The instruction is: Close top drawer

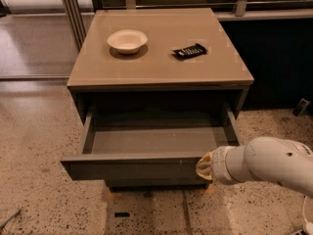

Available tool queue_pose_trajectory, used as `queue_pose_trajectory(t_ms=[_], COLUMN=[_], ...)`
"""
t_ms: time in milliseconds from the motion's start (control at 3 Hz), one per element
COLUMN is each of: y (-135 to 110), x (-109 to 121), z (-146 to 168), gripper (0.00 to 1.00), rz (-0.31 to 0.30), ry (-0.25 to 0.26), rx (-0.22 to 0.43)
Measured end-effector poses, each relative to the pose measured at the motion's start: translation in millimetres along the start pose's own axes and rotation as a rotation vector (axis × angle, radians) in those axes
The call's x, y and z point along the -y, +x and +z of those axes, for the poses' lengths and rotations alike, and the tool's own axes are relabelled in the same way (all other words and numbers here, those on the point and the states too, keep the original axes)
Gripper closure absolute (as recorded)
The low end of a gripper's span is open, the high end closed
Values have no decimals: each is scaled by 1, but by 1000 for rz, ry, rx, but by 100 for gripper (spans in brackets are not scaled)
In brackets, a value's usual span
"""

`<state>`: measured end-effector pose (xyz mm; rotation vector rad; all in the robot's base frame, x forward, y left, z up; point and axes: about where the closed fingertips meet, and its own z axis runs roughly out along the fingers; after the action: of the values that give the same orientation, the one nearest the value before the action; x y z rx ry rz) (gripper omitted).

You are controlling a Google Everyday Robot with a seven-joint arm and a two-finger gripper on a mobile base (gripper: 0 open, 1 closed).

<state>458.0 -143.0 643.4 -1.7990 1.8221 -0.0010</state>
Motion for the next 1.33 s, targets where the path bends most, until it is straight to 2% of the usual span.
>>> queue_pose_trajectory(t_ms=[333, 1000, 1333], y=[2, 4, 6], x=[14, 63, 94], z=[7, 15, 21], gripper=[100, 100, 100], rz=[-1, -23, -34], ry=[84, 278, 333], rx=[37, 73, 57])
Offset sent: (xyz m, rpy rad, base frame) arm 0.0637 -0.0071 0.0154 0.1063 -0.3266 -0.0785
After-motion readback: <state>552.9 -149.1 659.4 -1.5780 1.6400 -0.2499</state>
